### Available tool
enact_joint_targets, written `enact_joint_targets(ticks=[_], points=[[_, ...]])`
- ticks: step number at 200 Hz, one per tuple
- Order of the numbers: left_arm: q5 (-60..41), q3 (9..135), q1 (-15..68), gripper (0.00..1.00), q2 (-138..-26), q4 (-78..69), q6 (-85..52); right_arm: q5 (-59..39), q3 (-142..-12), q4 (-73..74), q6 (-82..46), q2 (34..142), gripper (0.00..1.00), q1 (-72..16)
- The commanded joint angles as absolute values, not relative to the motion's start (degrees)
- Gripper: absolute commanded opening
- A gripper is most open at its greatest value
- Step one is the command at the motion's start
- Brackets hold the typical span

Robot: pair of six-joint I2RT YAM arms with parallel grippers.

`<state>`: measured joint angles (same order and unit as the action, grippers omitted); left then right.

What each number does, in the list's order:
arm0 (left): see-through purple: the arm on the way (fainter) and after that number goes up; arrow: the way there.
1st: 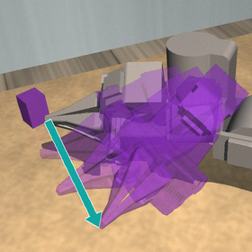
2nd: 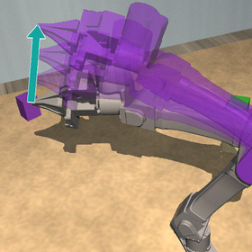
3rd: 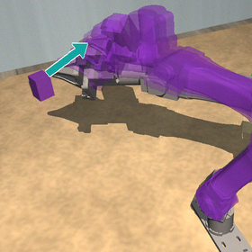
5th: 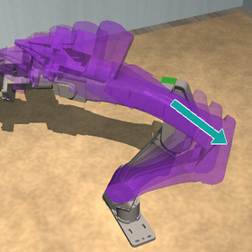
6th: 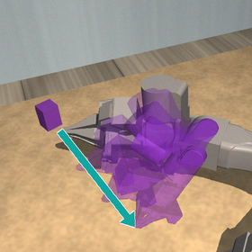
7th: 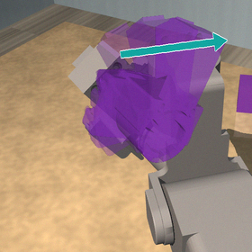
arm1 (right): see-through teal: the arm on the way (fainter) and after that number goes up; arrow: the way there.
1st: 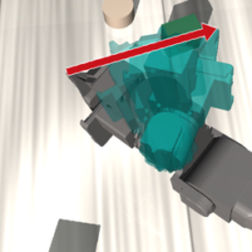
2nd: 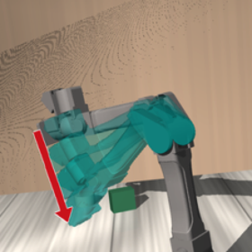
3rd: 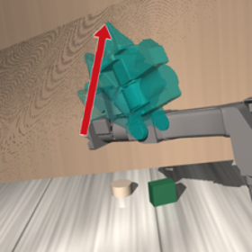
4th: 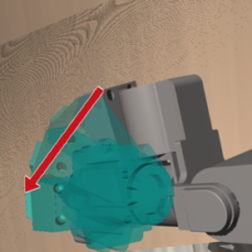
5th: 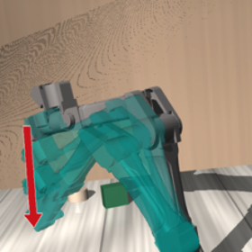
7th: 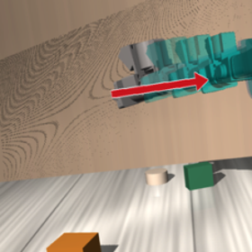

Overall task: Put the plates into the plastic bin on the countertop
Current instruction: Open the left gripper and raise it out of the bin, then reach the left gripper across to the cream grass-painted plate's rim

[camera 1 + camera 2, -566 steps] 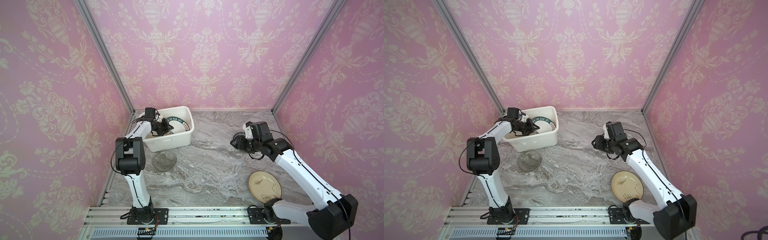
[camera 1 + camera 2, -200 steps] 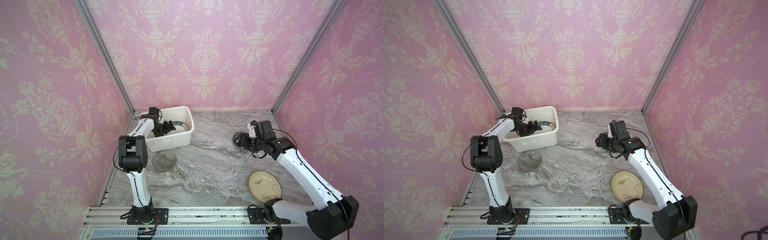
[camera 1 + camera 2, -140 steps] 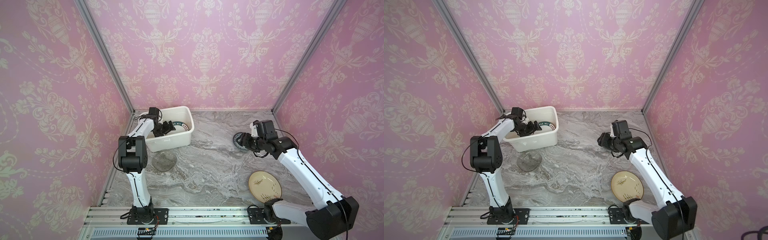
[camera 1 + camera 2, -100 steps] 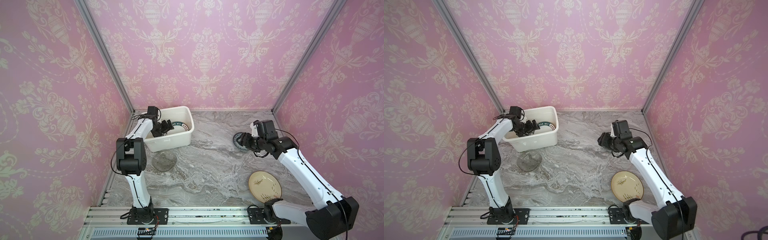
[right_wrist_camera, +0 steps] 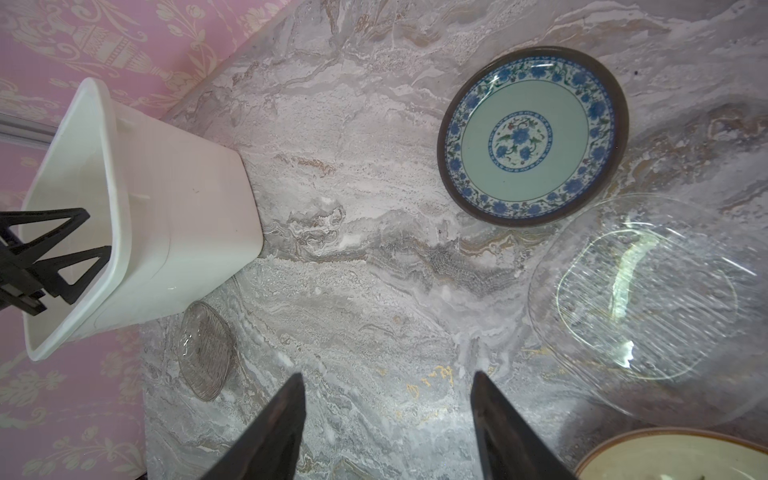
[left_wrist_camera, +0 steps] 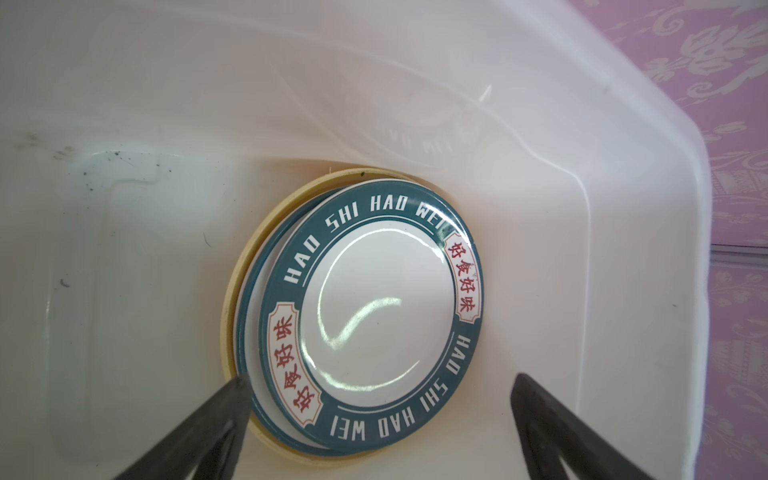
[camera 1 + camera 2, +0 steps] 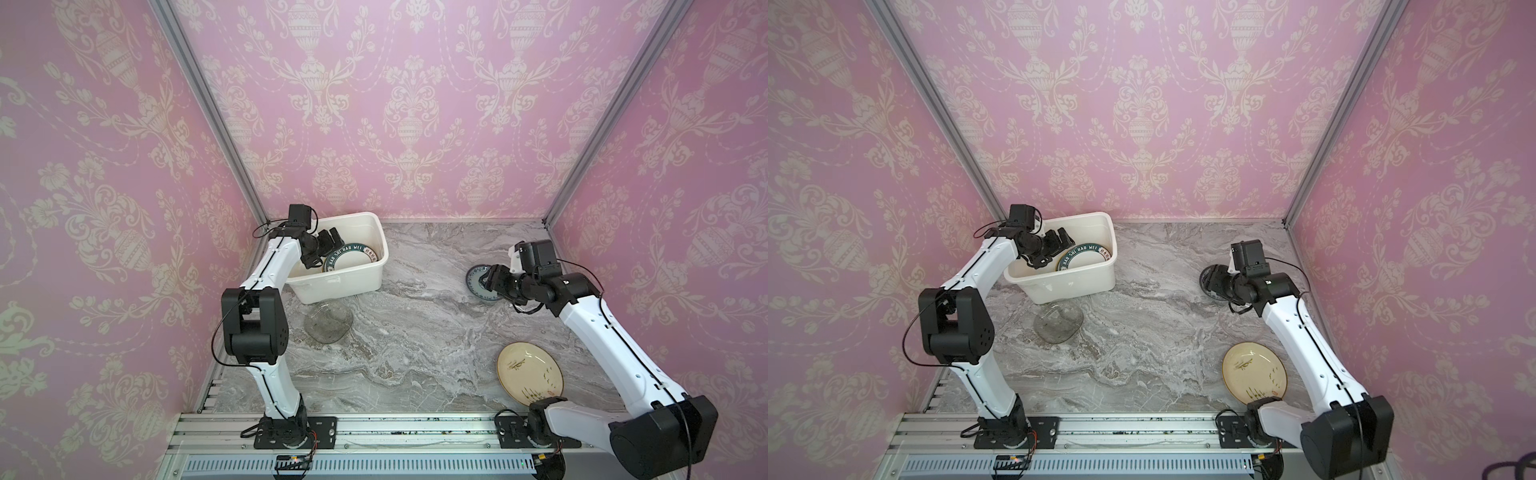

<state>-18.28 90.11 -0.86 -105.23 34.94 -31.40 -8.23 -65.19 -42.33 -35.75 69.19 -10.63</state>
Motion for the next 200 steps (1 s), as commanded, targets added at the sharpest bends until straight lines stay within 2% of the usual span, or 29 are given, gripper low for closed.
enact_joint_targets(ticks=[1, 40, 97, 141, 187, 200], points=[[-15.38, 88.67, 0.08, 0.99, -99.51, 33.24, -33.21, -5.47, -65.73, -46.13, -35.13, 68.54, 0.64, -9.52], [-7.59, 88.35, 6.36, 0.99, -91.36, 31.22, -32.25, -2.8, -65.49, -49.21, -36.76, 68.91, 0.64, -6.49], [-4.07, 94.49, 25.62, 0.99, -90.51, 36.51, -31.18, 0.03, -63.05, -50.18, -40.08, 66.74, 0.67, -1.38], [-10.74, 101.33, 36.53, 0.99, -97.63, 47.24, -31.48, 2.52, -56.76, -52.33, -41.21, 62.64, 0.72, 3.36], [-24.34, 104.73, 41.57, 0.96, -104.27, 58.41, -28.3, 5.32, -48.36, -48.18, -46.46, 53.79, 0.75, 7.86], [-24.81, 107.18, 43.66, 0.96, -106.1, 62.88, -26.26, 6.84, -47.17, -47.69, -46.79, 52.21, 0.75, 8.09]])
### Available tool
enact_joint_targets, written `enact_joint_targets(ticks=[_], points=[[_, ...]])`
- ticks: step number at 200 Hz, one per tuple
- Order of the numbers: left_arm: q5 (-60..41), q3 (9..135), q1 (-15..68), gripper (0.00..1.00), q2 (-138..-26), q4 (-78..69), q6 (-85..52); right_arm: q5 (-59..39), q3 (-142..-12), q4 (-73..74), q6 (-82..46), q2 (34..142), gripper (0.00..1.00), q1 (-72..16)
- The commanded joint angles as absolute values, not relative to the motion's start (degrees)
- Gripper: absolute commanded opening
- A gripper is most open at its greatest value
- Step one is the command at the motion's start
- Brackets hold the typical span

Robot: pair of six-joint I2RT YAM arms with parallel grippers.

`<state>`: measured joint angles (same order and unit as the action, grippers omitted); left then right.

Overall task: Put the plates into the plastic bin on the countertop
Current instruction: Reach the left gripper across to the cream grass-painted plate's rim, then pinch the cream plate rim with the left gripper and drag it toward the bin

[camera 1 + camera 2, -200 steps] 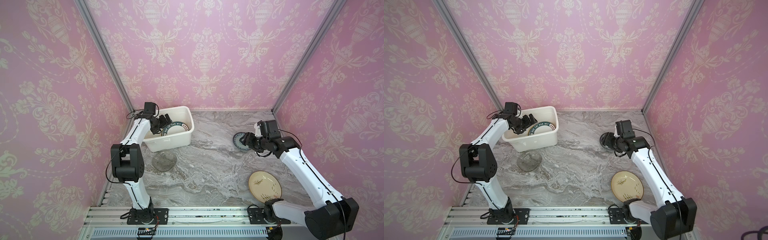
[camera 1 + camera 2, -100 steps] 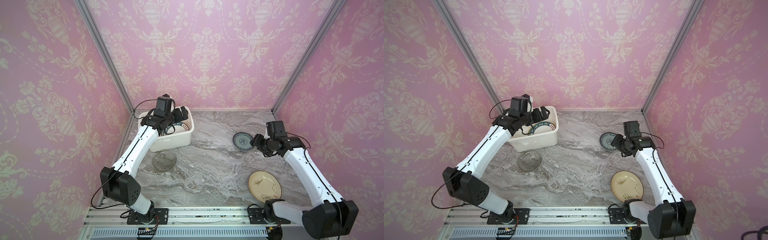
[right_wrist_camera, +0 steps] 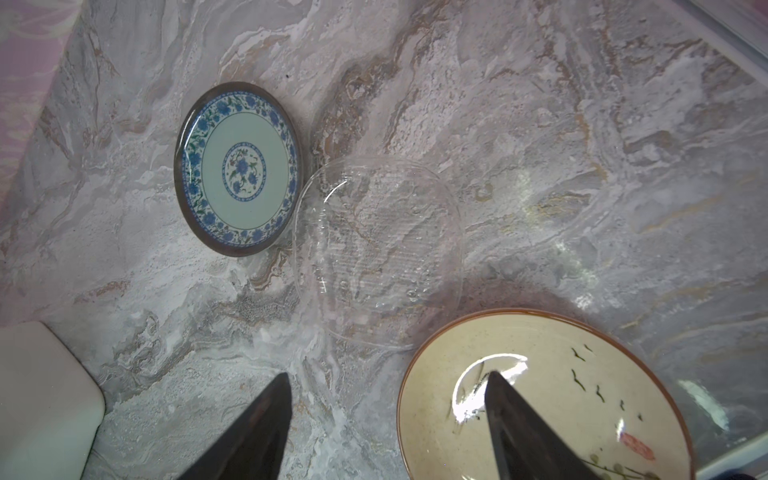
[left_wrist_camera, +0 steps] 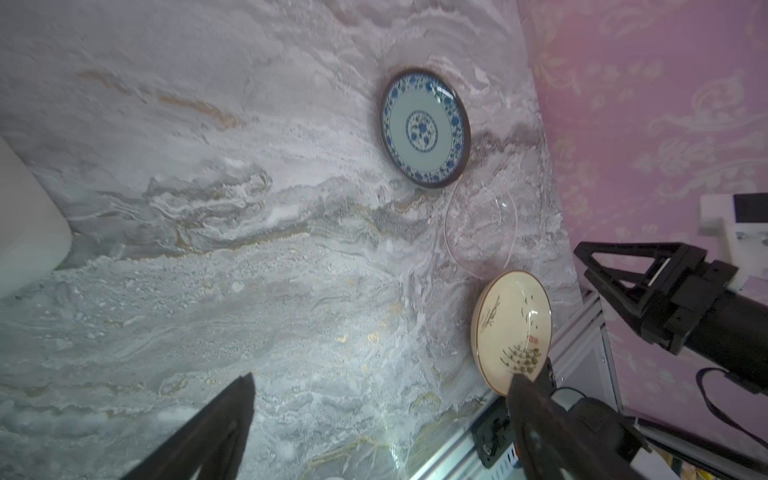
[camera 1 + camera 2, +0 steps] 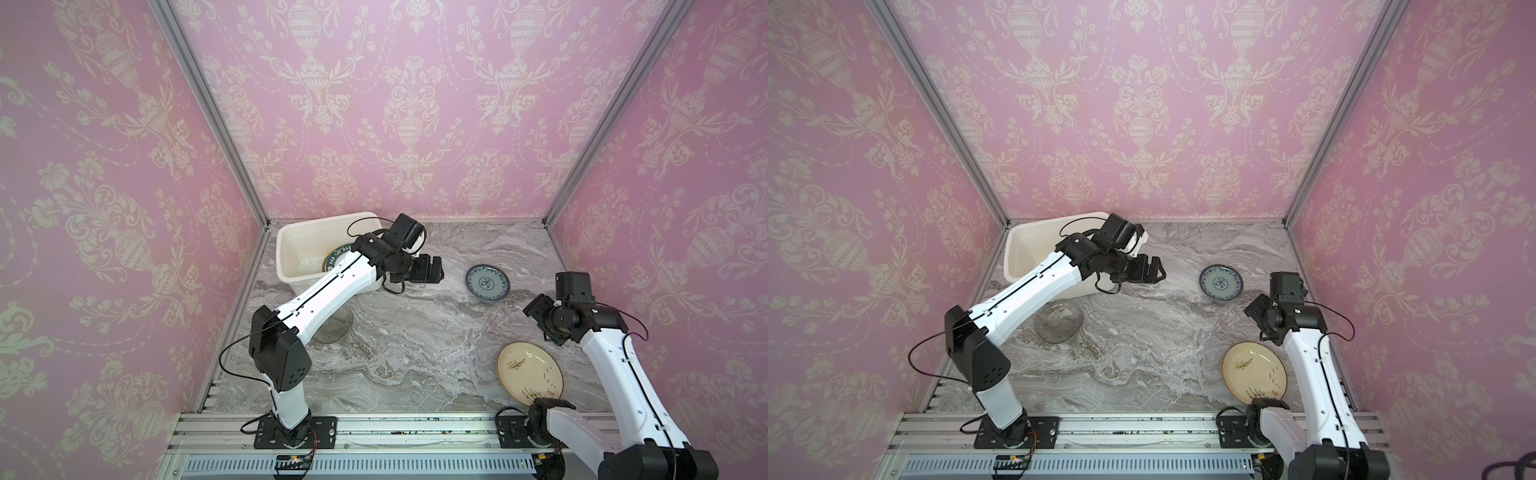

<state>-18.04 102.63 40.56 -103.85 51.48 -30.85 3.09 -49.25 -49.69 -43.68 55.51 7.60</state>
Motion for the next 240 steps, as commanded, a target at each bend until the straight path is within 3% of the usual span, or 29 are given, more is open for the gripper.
enact_joint_targets(ticks=[1, 37, 75, 120, 145, 189, 240], points=[[-24.84, 107.34, 43.89, 0.96, -106.22, 63.17, -26.09, 6.98, -47.09, -47.62, -46.73, 52.12, 0.75, 8.13], [-27.52, 111.85, 48.76, 0.96, -112.58, 68.99, -25.25, 8.1, -44.73, -46.97, -47.32, 50.21, 0.77, 8.5], [-34.06, 110.21, 51.81, 0.95, -118.05, 61.53, -34.88, 7.32, -43.67, -46.05, -49.3, 49.01, 0.76, 8.48], [-38.17, 115.67, 54.71, 0.94, -125.93, 62.38, -36.84, 8.24, -45.56, -47.27, -48.26, 48.76, 0.76, 8.49], [-42.7, 125.12, 58.72, 0.9, -133.88, 68.39, -34.45, 7.92, -46.48, -47.28, -48.33, 49.04, 0.76, 8.47], [-42.25, 157.82, 62.22, 0.88, -153.18, 84.99, -32.67, 5.43, -45.1, -48.45, -49.73, 47.95, 0.76, 8.45], [-41.35, 155.93, 61.2, 0.81, -155.69, 80.68, -36.77, 5.96, -45.71, -51.25, -48.55, 44.88, 0.75, 8.5]])
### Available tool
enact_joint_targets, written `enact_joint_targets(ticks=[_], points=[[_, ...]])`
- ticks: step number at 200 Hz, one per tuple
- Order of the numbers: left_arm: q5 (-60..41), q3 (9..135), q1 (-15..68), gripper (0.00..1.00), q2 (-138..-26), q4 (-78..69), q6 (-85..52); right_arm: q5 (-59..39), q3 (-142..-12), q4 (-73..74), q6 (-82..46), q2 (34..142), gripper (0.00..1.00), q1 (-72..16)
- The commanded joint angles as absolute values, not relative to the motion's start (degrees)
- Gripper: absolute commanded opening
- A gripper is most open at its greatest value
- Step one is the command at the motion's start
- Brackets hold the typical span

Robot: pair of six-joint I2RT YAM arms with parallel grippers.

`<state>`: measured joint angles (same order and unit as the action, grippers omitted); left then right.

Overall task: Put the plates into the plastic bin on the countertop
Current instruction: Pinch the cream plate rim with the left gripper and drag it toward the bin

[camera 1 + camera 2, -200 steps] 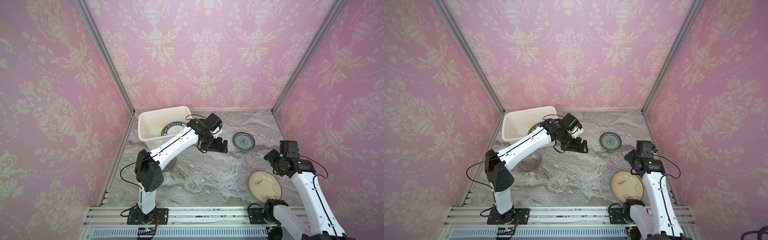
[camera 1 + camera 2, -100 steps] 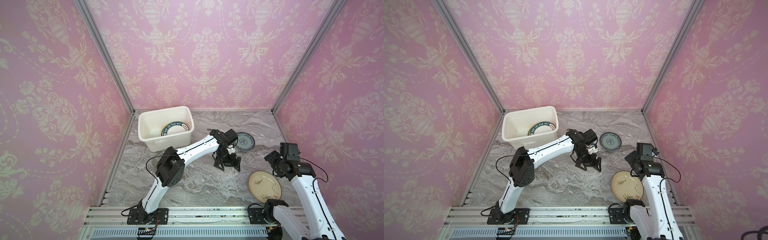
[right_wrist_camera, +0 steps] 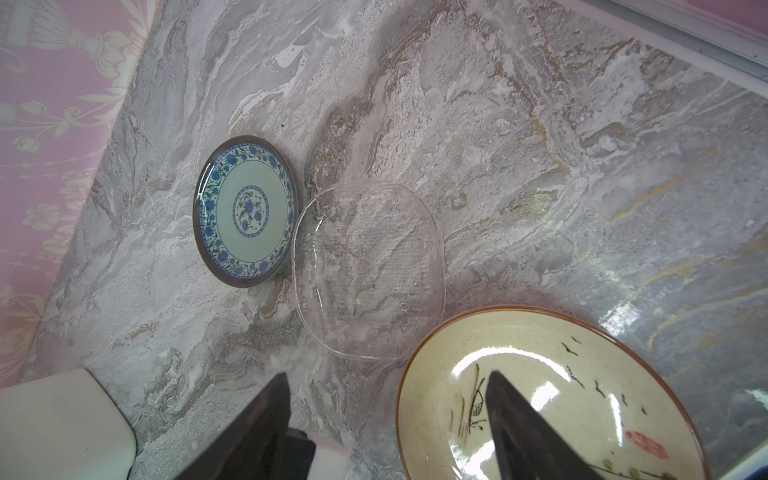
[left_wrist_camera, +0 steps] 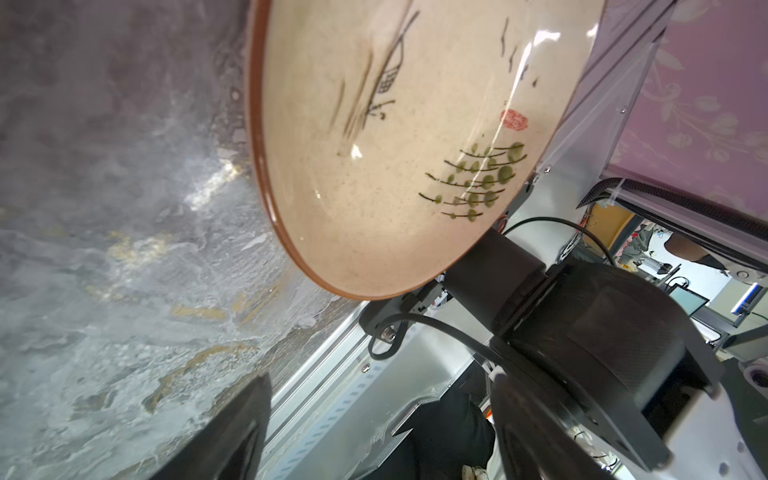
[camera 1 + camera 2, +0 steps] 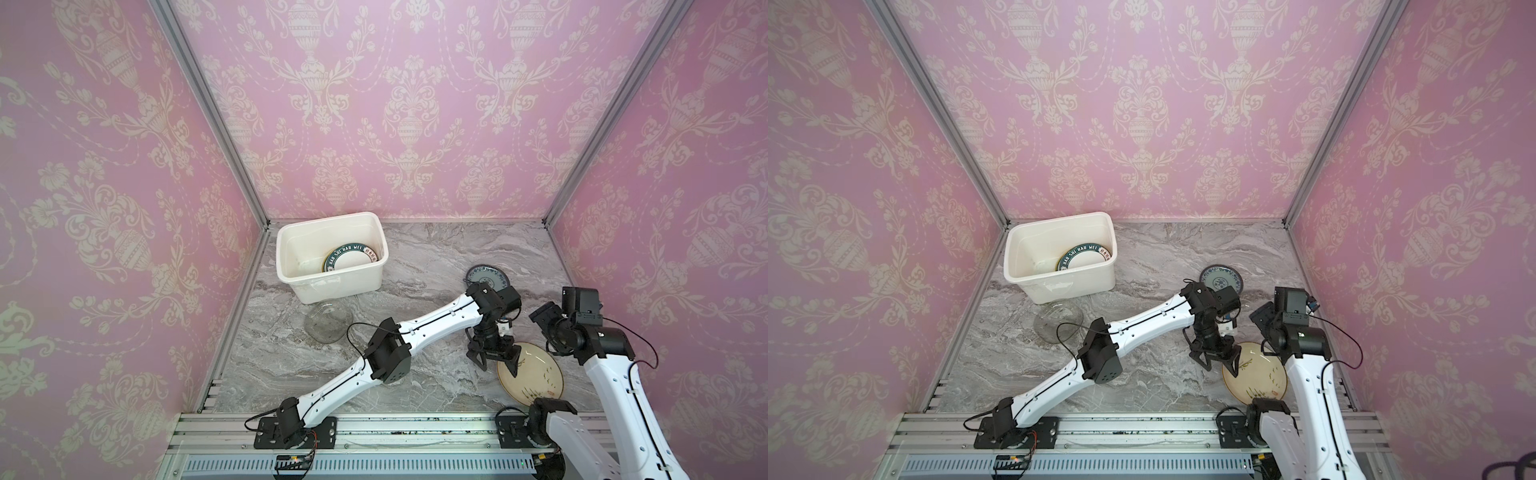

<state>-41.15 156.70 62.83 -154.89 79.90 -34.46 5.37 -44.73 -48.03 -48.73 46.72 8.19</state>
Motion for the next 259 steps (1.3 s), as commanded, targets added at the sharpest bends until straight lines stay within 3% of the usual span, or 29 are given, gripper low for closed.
enact_joint_targets(ticks=[1, 109, 145, 209, 259], points=[[-41.37, 155.88, 61.1, 0.81, -155.71, 80.5, -36.84, 6.06, -45.8, -51.29, -48.53, 44.85, 0.75, 8.51], [-43.0, 155.91, 59.96, 0.6, -160.11, 69.46, -47.18, 5.67, -50.25, -53.61, -49.57, 45.09, 0.73, 8.52], [-43.25, 155.92, 60.29, 0.52, -160.79, 69.25, -47.85, 5.57, -49.79, -53.5, -50.58, 44.69, 0.73, 8.52], [-41.93, 157.22, 60.21, 0.27, -162.67, 72.56, -48.25, 5.84, -50.17, -53.52, -50.89, 44.99, 0.73, 8.5], [-41.47, 158.06, 60.05, 0.2, -163.55, 74.06, -48.21, 6.13, -50.4, -53.79, -50.93, 44.75, 0.73, 8.51]])
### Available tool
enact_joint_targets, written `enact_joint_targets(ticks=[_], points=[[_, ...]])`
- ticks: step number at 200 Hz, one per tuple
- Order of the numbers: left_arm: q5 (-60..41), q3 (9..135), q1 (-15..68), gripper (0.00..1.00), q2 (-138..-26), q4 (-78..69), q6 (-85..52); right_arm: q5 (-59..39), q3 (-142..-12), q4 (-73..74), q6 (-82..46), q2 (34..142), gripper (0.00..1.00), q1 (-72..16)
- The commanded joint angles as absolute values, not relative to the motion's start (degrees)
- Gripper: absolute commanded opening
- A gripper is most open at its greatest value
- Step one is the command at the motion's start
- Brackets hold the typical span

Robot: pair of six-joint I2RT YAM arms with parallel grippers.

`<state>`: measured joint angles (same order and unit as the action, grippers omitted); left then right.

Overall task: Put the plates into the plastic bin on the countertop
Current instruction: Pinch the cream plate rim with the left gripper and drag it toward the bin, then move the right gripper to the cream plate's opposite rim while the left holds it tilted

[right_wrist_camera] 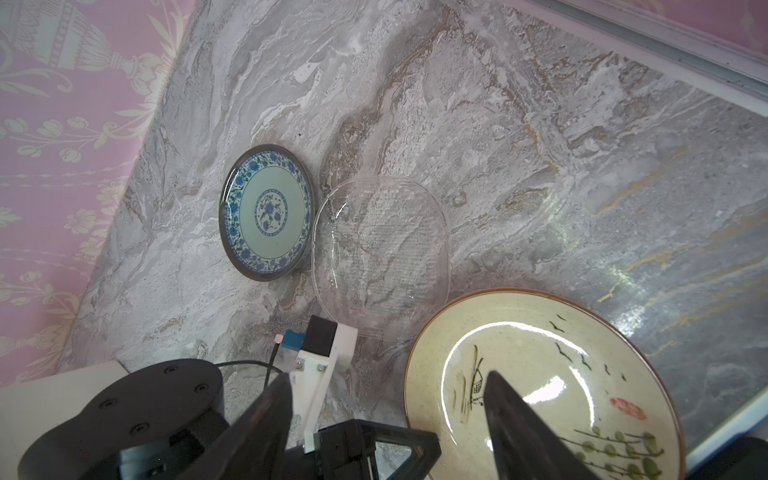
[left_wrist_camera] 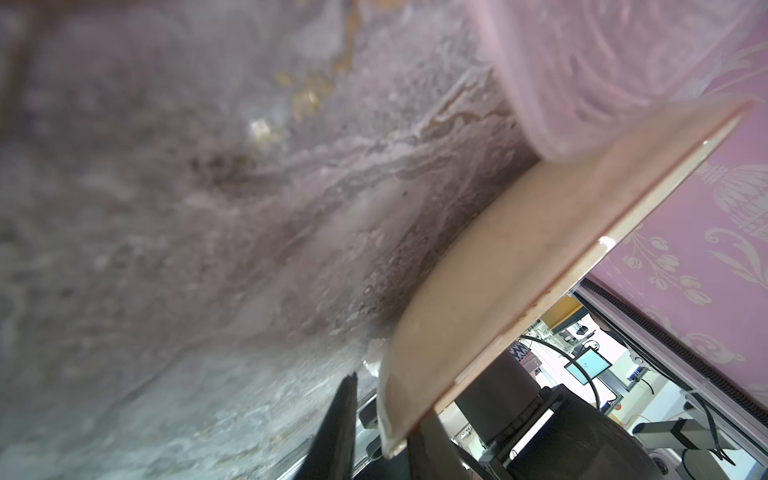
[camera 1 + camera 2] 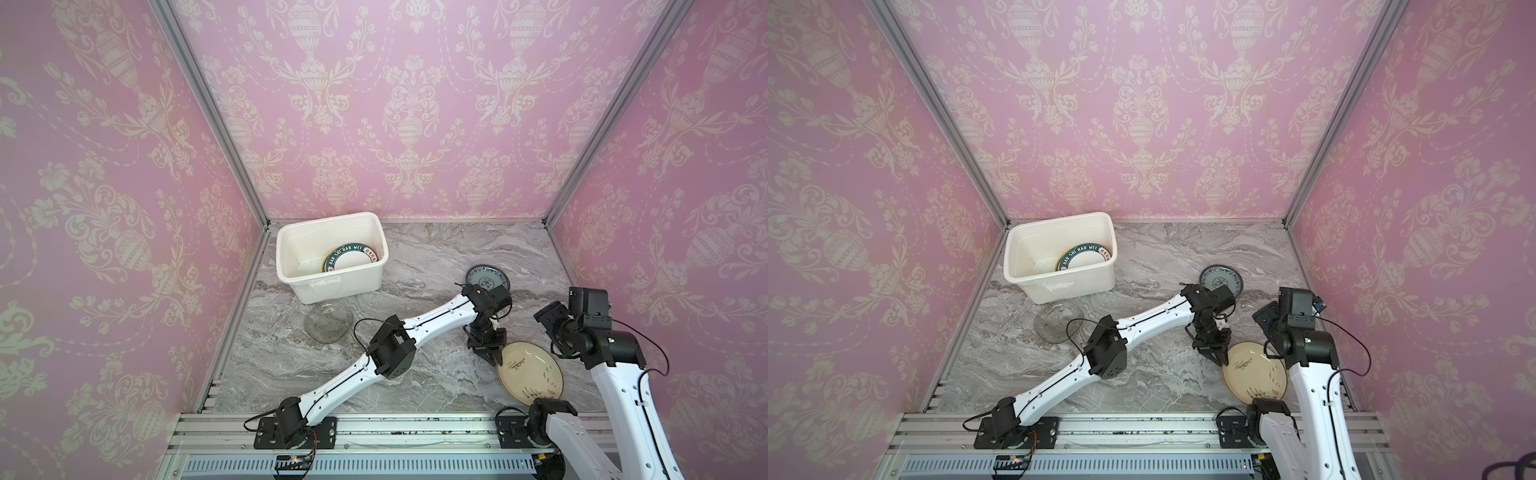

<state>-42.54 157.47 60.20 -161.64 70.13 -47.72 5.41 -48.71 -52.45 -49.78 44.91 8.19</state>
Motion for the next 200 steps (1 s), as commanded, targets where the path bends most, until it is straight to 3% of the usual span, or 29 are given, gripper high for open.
enact_joint_targets(ticks=[1, 116, 160, 200], points=[[-41.43, 158.09, 60.0, 0.2, -163.47, 74.12, -48.19, 6.14, -50.43, -53.79, -50.95, 44.74, 0.73, 8.52], [-31.81, 148.5, 54.67, 0.07, -153.61, 82.16, -37.62, 6.45, -49.52, -54.33, -50.07, 43.27, 0.75, 8.48], [-28.66, 127.3, 50.48, 0.04, -140.92, 76.82, -34.29, -0.25, -45.59, -52.94, -46.01, 42.02, 0.75, 8.52], [-28.02, 107.09, 44.77, 0.03, -128.25, 70.12, -32.86, -15.67, -40.91, -49.95, -40.19, 42.26, 0.73, 8.52]])
